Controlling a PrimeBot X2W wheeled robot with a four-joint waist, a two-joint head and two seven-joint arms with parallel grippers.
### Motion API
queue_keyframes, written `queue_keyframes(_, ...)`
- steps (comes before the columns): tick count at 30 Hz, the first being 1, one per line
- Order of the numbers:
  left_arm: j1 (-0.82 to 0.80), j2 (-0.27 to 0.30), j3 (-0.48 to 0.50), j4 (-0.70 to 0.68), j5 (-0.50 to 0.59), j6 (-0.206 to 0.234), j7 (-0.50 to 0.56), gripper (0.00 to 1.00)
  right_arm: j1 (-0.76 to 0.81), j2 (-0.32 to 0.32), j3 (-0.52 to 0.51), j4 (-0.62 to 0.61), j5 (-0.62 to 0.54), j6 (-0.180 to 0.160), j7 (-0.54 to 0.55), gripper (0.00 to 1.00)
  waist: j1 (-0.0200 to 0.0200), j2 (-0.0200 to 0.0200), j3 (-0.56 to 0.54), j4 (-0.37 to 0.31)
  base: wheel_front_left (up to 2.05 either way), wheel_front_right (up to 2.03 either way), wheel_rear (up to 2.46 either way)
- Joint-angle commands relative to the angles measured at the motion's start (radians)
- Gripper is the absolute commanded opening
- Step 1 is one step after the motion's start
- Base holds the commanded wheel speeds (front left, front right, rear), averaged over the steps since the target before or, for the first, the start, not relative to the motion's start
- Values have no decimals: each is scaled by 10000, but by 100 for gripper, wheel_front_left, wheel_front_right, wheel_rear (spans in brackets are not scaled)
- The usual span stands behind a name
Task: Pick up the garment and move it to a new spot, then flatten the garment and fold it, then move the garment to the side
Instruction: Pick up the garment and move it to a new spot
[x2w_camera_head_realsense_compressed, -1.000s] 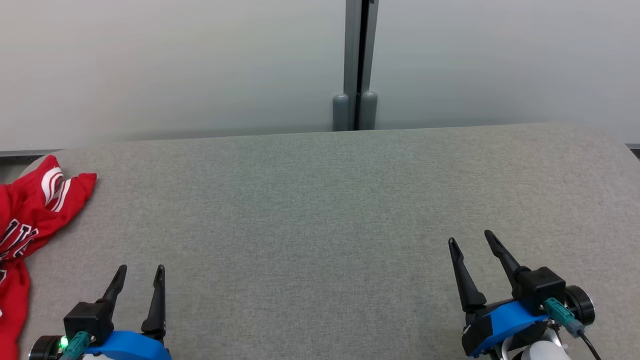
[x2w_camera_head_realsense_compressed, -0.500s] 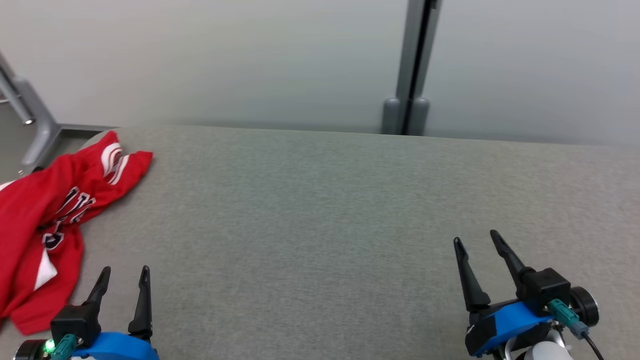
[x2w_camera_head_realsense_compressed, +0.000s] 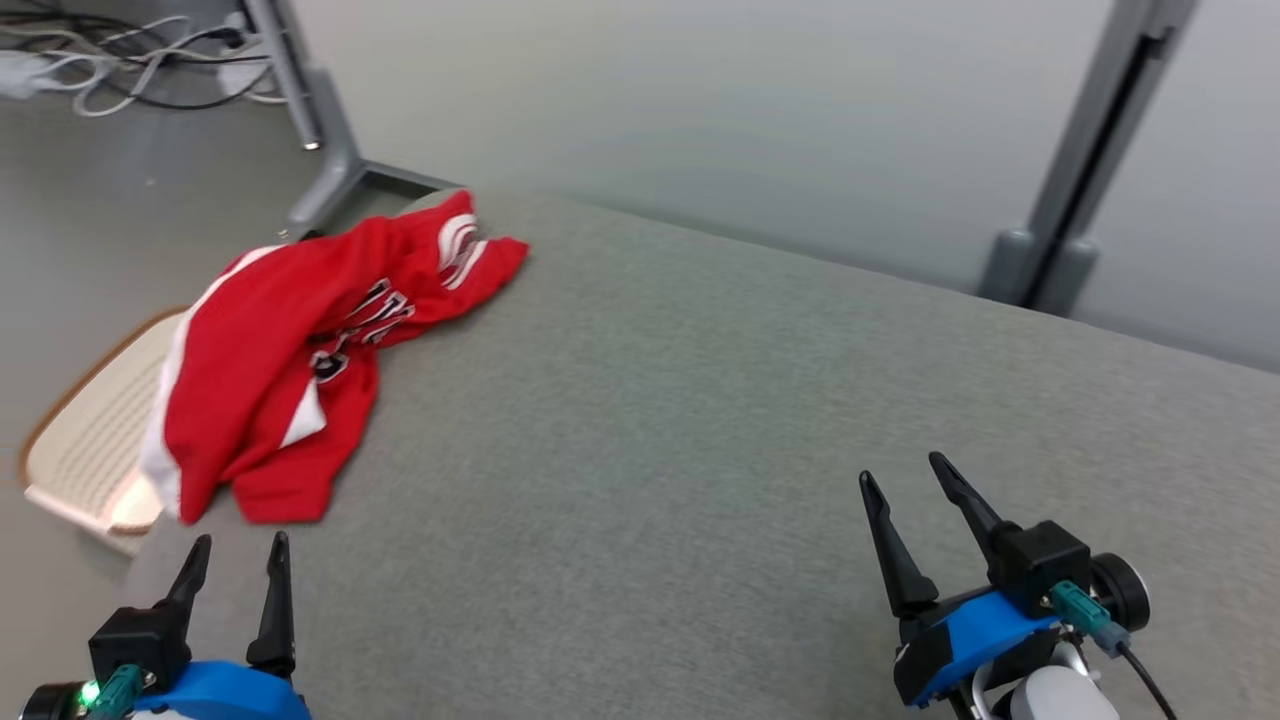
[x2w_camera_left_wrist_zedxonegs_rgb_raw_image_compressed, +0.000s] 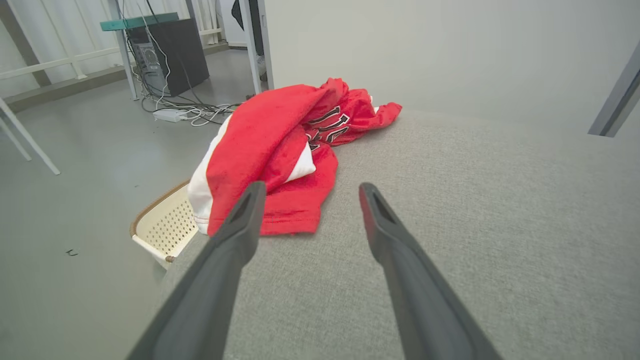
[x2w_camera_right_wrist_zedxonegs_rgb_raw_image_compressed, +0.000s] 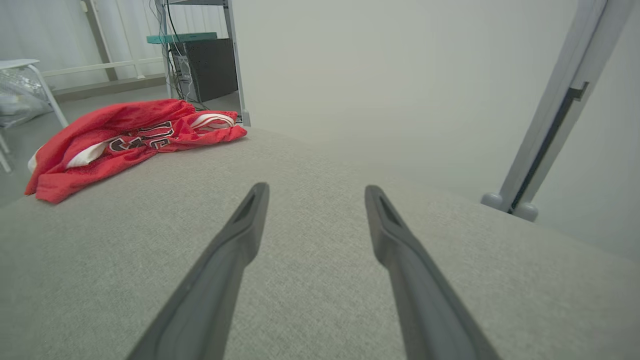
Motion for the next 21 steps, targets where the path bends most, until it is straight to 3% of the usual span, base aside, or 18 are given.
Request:
queue_keyframes(1,-92,51,11,68,-57,15,-47,100,-150,-55,59,70,49,4,-40,100,0,0,346,556,0,0,0)
queue_keyframes(7,-143,102,137,162,-150,14,-47,100,-457,-59,511,338,103,4,-40,100,0,0,472,1396,0,0,0)
queue_keyframes(16,-218,111,544,68,-382,15,-47,100,-1236,-61,1136,813,-121,4,-42,100,0,0,938,1557,0,0,0)
queue_keyframes(21,-659,261,170,274,-642,14,-47,100,-1326,-58,1182,824,-292,4,-42,100,0,0,1176,1512,0,0,0)
